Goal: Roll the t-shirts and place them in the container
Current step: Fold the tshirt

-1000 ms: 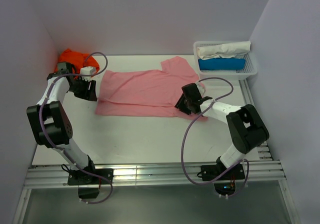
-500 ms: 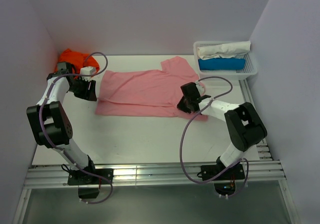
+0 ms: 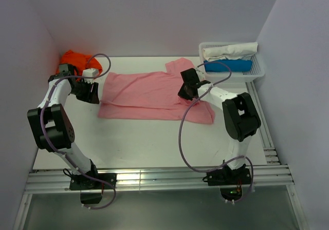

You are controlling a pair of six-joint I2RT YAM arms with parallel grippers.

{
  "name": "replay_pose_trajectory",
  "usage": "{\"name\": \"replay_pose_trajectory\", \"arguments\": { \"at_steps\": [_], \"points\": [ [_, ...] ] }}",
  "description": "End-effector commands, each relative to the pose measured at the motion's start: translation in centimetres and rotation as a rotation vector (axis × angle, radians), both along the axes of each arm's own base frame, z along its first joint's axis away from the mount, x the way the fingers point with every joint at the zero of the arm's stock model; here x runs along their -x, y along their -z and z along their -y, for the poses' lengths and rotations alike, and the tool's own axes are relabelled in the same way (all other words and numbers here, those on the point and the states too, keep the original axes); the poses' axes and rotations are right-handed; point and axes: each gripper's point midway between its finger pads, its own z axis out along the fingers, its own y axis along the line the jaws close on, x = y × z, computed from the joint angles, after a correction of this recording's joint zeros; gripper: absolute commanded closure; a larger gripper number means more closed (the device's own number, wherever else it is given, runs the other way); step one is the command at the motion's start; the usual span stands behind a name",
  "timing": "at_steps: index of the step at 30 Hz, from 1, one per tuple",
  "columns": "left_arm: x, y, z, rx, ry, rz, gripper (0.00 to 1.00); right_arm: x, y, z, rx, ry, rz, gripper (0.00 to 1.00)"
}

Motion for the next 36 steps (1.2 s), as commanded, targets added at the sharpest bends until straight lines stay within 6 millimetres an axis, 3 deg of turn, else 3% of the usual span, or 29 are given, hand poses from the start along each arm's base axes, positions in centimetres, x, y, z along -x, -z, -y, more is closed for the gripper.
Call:
{"name": "replay_pose_trajectory", "arguments": {
  "at_steps": [1,11,18,23,24,26,27,28,30,36],
  "points": [
    [-0.2,-0.2,0.3,0.006,0.023,0.017,0.44,-1.6,-0.3,1.1,0.065,-0.013,-0.005,0.89],
    [-0.2,0.6,0.3,0.012,0.021,-0.003,0.45,-5.7,0.2,0.4,0.066,-0.069,-0.001,0.85],
    [-0.3,1.7,0.4,0.02,0.016,-0.027,0.45,-8.2,0.7,-0.8,0.075,-0.117,0.004,0.65],
    [-0.2,2.3,0.6,0.033,0.021,-0.044,0.46,-9.3,-1.5,-0.3,0.102,-0.096,0.042,0.56],
    [-0.3,2.3,0.9,0.043,0.031,-0.04,0.46,-9.4,-3.0,0.0,0.103,-0.084,0.077,0.55],
    [-0.2,2.2,1.3,0.05,0.045,-0.032,0.47,-8.8,-3.7,0.5,0.104,-0.056,0.088,0.53],
    [-0.2,2.2,1.6,0.051,0.051,-0.029,0.47,-8.7,-5.4,0.7,0.095,-0.043,0.124,0.53],
    [0.0,2.5,1.9,0.051,0.059,-0.032,0.47,-7.9,-5.1,0.9,0.088,-0.042,0.114,0.54],
    [0.0,2.7,2.9,0.049,0.085,-0.027,0.48,-7.2,-6.8,0.4,0.056,-0.046,0.147,0.55],
    [-0.6,3.0,5.7,0.071,0.123,-0.021,0.51,-3.4,-6.4,-1.9,0.048,-0.079,0.136,0.59]
  ]
}}
